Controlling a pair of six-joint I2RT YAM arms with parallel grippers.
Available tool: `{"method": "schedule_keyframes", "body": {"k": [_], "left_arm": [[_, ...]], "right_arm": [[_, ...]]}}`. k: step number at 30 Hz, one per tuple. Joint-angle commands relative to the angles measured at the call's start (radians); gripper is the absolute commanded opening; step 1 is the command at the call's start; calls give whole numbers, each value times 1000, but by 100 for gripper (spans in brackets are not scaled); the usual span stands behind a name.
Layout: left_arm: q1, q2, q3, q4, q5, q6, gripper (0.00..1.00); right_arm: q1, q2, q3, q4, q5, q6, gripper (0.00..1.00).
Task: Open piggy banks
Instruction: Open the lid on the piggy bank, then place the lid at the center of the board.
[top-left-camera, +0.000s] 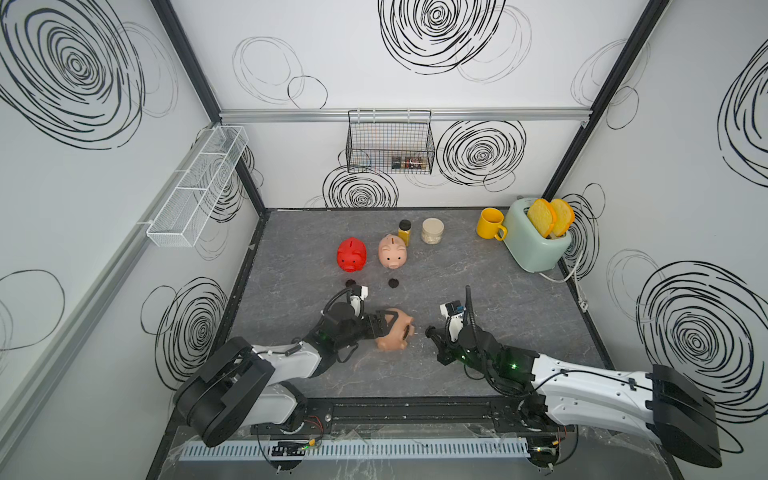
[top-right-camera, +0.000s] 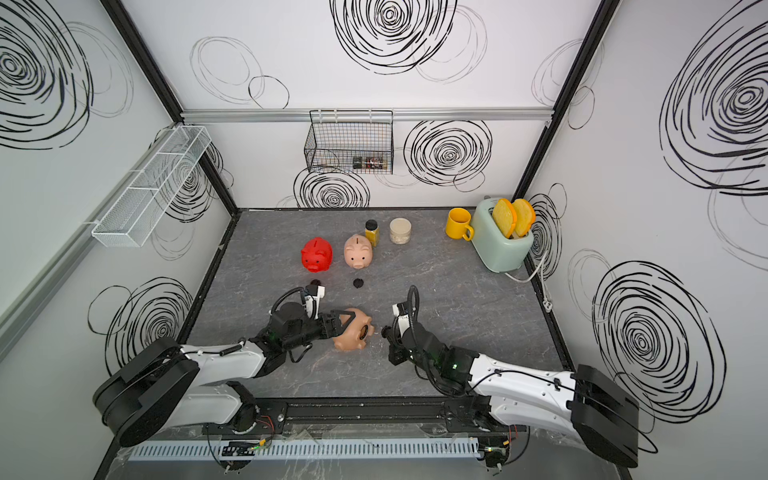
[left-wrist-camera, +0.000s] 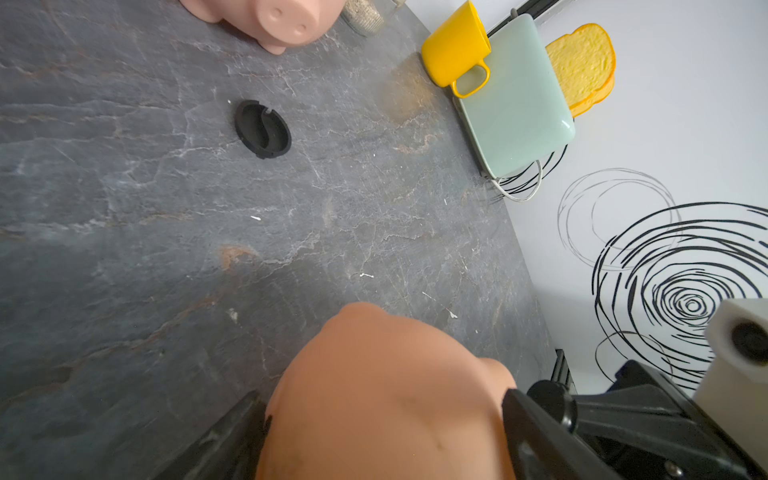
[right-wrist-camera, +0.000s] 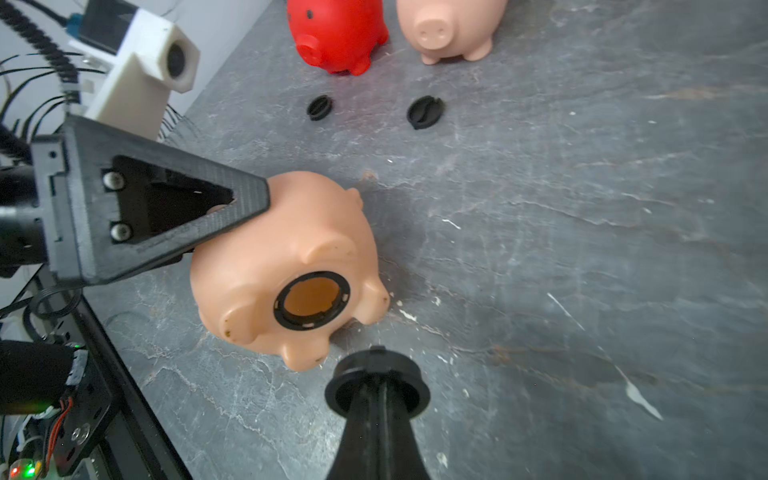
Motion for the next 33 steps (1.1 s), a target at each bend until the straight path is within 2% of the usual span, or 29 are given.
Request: {"method": "schedule_keyframes", "body": {"k": [1, 5, 9, 12, 16, 20, 23, 25, 26, 27, 29, 33], "left_arm": [[-11, 20, -30, -207, -4, 33, 91], [-11, 11, -30, -218, -9, 37, 91], [-13, 0, -27, -230, -13, 38, 91], [-13, -8, -27, -238, -16, 38, 91], [-14, -11, -26, -242, -19, 40, 91], [-15, -10, -23, -244, -20, 40, 91], [-16, -14, -24, -246, -22, 38, 91], [-19, -20, -24, -252, -26, 39, 91], [-20, -24, -24, -256, -29, 41, 91], [-20, -26, -24, -260, -33, 43, 91], [-22, -29, -23, -264, -34, 44, 91], [-23, -29, -18, -267, -34, 47, 91]], "right_arm": [[-3, -60, 76, -245, 83, 100, 0], [-45, -127, 36, -266, 57, 195, 0], [-223, -161, -29, -236, -198, 172, 0], [-307, -144, -6, -296, -278, 130, 0], [-337, -48, 102, -454, -273, 49, 0], [-339, 119, 231, -617, -241, 14, 0], [-346, 221, 310, -726, -196, 80, 0], [-353, 268, 354, -787, -85, 140, 0], [-371, 299, 391, -822, -79, 153, 0], [-385, 329, 423, -846, -118, 131, 0], [-387, 370, 456, -881, -108, 133, 0], [-421, 366, 434, -841, -183, 84, 0]]}}
